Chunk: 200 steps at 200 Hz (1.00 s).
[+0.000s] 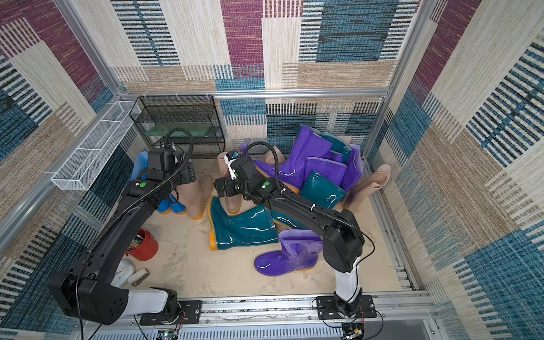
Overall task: Match and arrange rain boots in pairs
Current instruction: Pair a pair of rain boots at the center of the board.
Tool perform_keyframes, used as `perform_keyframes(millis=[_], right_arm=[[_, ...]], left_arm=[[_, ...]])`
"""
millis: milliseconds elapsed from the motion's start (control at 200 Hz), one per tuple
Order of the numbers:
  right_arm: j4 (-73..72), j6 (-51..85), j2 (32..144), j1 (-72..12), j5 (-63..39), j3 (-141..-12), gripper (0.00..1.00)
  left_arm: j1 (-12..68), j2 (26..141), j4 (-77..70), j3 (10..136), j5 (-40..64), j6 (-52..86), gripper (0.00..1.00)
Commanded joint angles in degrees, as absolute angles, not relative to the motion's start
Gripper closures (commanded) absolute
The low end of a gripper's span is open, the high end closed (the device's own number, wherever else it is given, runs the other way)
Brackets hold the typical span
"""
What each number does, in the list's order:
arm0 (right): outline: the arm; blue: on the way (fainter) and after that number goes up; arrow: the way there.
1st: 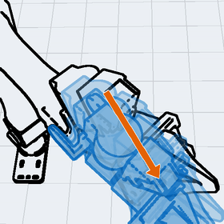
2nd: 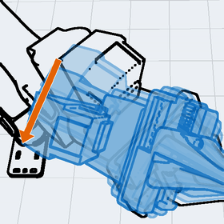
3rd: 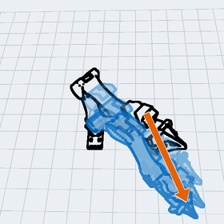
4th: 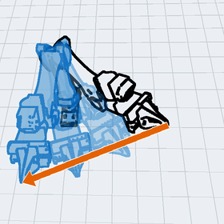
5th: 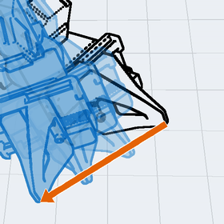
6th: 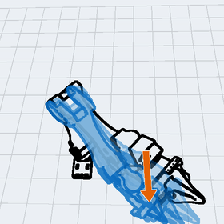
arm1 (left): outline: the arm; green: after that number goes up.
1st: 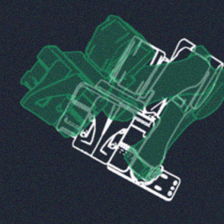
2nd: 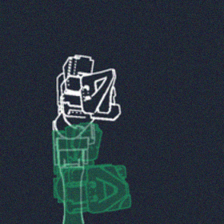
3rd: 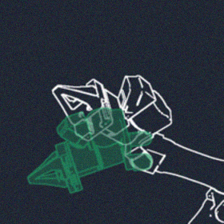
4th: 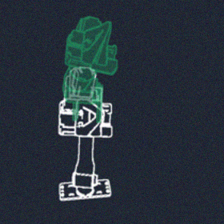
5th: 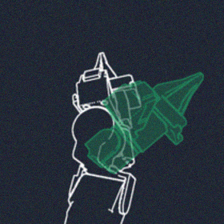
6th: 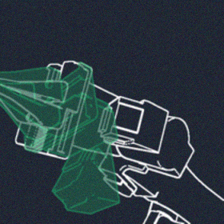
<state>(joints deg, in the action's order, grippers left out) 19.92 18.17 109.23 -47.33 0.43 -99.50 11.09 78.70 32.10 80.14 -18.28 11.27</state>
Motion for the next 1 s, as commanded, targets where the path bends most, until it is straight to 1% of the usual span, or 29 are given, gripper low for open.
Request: perform_keyframes(millis=[0, 40, 85, 160, 195, 235, 290, 300, 431, 551, 591, 606, 616, 641, 651, 706, 751, 776, 786, 841, 962, 997], right_arm=[[23.3, 17.9, 113.6, -46.3, 1.7, -104.4, 0.21], [23.8, 17.8, 115.3, -45.9, 1.1, -106.5, 0.3], [23.6, 17.3, 116.8, -45.6, 0.4, -108.1, 0.43], [24.4, 16.8, 119.3, -45.4, -0.4, -111.4, 0.7], [25.2, 16.5, 120.3, -45.4, -0.5, -113.3, 0.8], [25.4, 15.9, 121.5, -45.4, -0.4, -114.8, 0.88], [25.0, 15.4, 122.8, -45.2, -0.3, -116.1, 0.99], [24.9, 15.3, 123.1, -45.1, -0.3, -116.4, 1.0], [25.6, 14.6, 126.8, -44.0, -1.2, -121.1, 1.0], [25.8, 15.5, 127.8, -43.2, -2.1, -122.9, 1.0], [26.4, 16.0, 127.6, -43.2, -2.2, -122.8, 0.93], [26.7, 16.0, 127.3, -43.3, -2.1, -122.6, 0.88], [26.8, 16.1, 127.2, -43.4, -2.2, -122.4, 0.84], [26.8, 16.0, 126.6, -43.5, -2.3, -121.6, 0.71], [26.8, 16.1, 126.4, -43.7, -2.4, -121.3, 0.67], [26.7, 16.2, 124.9, -44.1, -2.8, -119.3, 0.57], [26.3, 16.3, 123.4, -44.5, -2.6, -117.7, 0.45], [26.1, 16.3, 122.6, -44.8, -2.2, -117.0, 0.41], [26.2, 16.3, 122.3, -44.9, -2.0, -116.7, 0.39], [26.2, 16.4, 120.7, -45.5, -1.1, -115.8, 0.34], [27.1, 16.7, 117.6, -46.5, 0.4, -115.2, 0.25], [27.6, 16.6, 116.8, -46.7, 0.4, -115.3, 0.23]], left_arm=[[9.9, 80.4, 32.3, 81.0, -13.2, 8.8, 0.3], [9.6, 81.3, 31.6, 81.0, -12.1, 8.5, 0.36], [9.4, 82.4, 31.6, 81.7, -11.5, 8.0, 0.45], [9.2, 84.1, 31.9, 82.8, -11.2, 7.5, 0.66], [9.2, 84.7, 31.5, 83.2, -10.8, 7.0, 0.75], [9.2, 85.2, 30.9, 83.5, -10.9, 6.5, 0.84], [9.0, 86.0, 29.3, 83.9, -11.0, 5.9, 1.0], [9.0, 86.2, 29.1, 83.9, -11.2, 5.8, 1.0], [8.7, 88.4, 23.4, 84.0, -12.1, 4.2, 1.0], [8.7, 89.4, 17.8, 83.8, -11.3, 4.2, 1.0], [8.7, 89.5, 17.7, 84.0, -10.9, 4.6, 1.0], [8.8, 89.4, 17.7, 83.9, -10.4, 4.5, 1.0], [8.8, 89.3, 17.7, 83.8, -10.2, 4.5, 1.0], [8.9, 89.1, 17.8, 83.7, -9.9, 4.6, 1.0], [8.9, 88.9, 17.9, 83.5, -9.8, 4.6, 1.0], [9.0, 87.9, 17.9, 82.6, -8.8, 4.5, 1.0], [9.1, 87.0, 18.1, 81.9, -8.2, 4.6, 0.86], [9.1, 86.5, 18.2, 81.6, -7.9, 4.6, 0.75], [9.1, 86.3, 18.3, 81.5, -7.8, 4.7, 0.73], [9.1, 85.2, 19.2, 81.2, -7.3, 5.1, 0.65], [10.1, 81.7, 22.6, 81.7, -6.7, 6.0, 0.38], [10.6, 80.5, 23.7, 81.9, -6.8, 5.6, 0.34]])
